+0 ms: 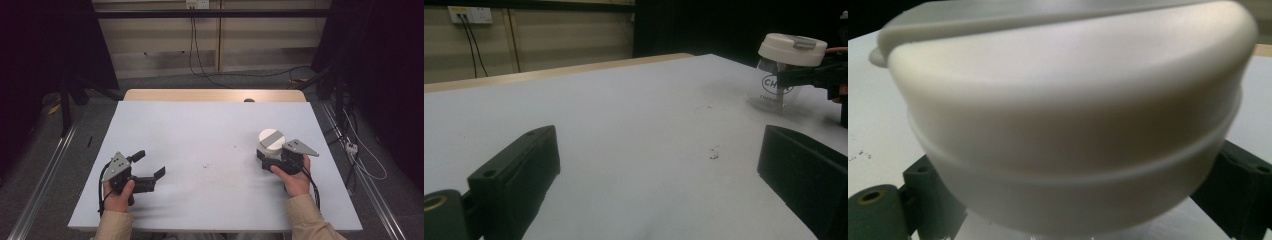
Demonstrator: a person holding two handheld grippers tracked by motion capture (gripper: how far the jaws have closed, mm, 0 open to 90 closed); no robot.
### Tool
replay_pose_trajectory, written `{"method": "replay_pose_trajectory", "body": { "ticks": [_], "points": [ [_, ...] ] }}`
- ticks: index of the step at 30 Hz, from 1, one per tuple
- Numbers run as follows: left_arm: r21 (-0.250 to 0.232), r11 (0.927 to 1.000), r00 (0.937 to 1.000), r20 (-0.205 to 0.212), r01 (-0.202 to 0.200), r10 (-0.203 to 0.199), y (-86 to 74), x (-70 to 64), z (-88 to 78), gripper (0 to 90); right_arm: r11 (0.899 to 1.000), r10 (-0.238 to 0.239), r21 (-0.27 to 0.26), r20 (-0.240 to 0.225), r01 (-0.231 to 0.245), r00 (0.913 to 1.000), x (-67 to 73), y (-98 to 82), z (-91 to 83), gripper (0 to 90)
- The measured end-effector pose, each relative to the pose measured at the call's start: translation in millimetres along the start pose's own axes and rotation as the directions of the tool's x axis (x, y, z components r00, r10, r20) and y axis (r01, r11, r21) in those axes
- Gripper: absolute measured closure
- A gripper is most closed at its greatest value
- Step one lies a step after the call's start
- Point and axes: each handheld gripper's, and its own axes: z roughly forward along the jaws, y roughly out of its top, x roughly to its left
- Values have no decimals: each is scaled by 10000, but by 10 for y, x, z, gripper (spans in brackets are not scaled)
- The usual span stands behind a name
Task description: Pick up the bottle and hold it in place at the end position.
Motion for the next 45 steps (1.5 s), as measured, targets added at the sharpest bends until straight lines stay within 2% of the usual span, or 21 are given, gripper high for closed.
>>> {"method": "replay_pose_trajectory", "body": {
  "ticks": [3, 7, 12, 20, 23, 27, 39, 45],
  "points": [
    [-13, 10000, 10000, 3, 55, -55, -1, 1, 8, 31, 9998, -168, -46, -134, 167, 9998, 8, -2, 15, 127],
    [8, 10000, 10000, -8, 70, -70, -2, 6, 15, 31, 9999, -138, -57, -182, 137, 9997, 4, -7, 35, 135],
    [5, 10000, 10000, 31, 57, -57, -1, 12, 18, 31, 9992, -333, -225, -232, 328, 9992, 9, 2, 43, 179],
    [-3, 10000, 10000, 43, 76, -76, -1, 7, 14, 31, 9981, -552, -279, -198, 547, 9983, 18, 6, 44, 184],
    [-60, 9999, 9999, 43, 125, -125, -3, 13, 9, 31, 9985, -463, -300, -250, 455, 9986, 22, 10, 40, 185],
    [3, 9999, 9999, 35, 112, -112, -6, 18, 14, 31, 9973, -566, -490, -242, 553, 9981, 35, 41, 31, 186],
    [-78, 9992, 9992, 11, 405, -404, -37, 67, -13, 31, 9953, -885, -422, -370, 870, 9954, 193, 119, 89, 186],
    [-135, 9989, 9990, 24, 454, -453, -39, 77, -11, 31, 9945, -999, -358, -515, 982, 9937, 332, 156, 173, 186]
  ]
}}
